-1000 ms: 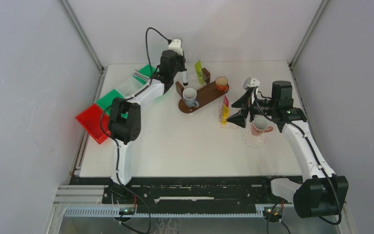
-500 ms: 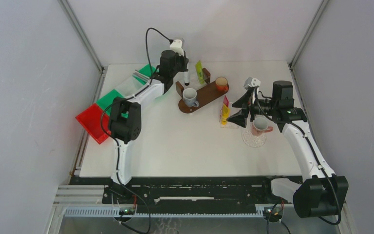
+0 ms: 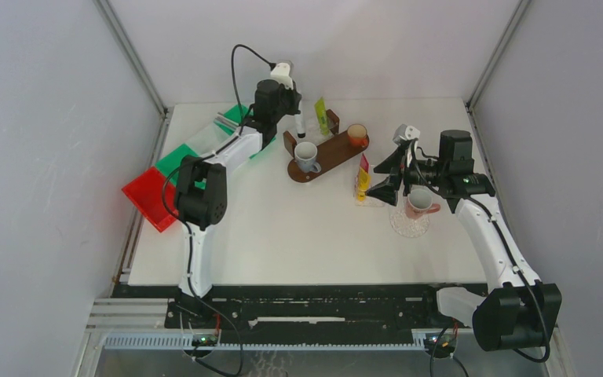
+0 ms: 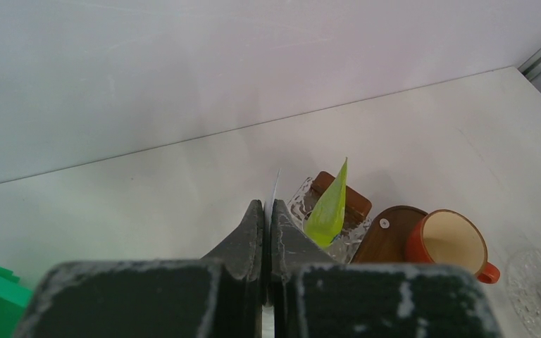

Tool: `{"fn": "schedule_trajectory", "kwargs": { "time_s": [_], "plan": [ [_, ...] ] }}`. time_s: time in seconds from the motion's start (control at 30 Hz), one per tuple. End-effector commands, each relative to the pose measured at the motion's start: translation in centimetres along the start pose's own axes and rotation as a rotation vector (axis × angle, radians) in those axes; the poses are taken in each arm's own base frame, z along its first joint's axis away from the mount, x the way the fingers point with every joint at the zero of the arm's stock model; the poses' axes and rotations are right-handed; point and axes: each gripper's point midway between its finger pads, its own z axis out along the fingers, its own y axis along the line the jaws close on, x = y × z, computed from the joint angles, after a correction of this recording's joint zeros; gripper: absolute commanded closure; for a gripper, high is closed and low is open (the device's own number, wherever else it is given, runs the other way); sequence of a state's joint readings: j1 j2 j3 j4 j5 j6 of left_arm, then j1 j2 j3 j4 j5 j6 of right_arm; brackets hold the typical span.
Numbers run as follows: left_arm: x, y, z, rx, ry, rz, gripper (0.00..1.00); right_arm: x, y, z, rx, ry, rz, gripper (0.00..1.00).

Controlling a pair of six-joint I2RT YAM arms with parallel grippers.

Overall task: Prepare toiletry sets of a toothbrush and toothpaste on the tray
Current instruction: Place the toothpaste in the toothpaste holder.

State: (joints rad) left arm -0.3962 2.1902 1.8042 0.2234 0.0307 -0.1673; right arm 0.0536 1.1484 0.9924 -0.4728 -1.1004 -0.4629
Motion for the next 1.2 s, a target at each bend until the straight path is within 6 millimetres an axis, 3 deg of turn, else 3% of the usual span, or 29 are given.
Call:
{"fn": "schedule_trajectory", "kwargs": {
  "time_s": [0.0,0.2,0.4,0.83,1.17],
  "plan": [
    [1.2,-0.1,0.5,0.009,0.049,-0.006,1.00,-2.4,0.1,-0.5,0.001,-0.045,-0.068,0.14],
    [2.2,0.8,-0.2,-0.031,0.097,-0.003,1.00,-2.6,0.3,-0.6,-0.002,-0.048,-0.074,0.14],
    [0.6,1.8,-0.5,-0.065,0.019,0.028,1.00,-2.6,0.4,-0.6,-0.003,-0.050,-0.071,0.14],
    [-0.8,1.2,0.2,-0.038,-0.070,0.088,1.00,-2.2,0.4,-0.4,-0.031,-0.057,-0.055,0.14],
    [0.3,-0.2,0.6,0.030,-0.048,0.077,1.00,-2.0,-0.2,-0.9,-0.027,-0.063,-0.042,0.14]
  ]
}}
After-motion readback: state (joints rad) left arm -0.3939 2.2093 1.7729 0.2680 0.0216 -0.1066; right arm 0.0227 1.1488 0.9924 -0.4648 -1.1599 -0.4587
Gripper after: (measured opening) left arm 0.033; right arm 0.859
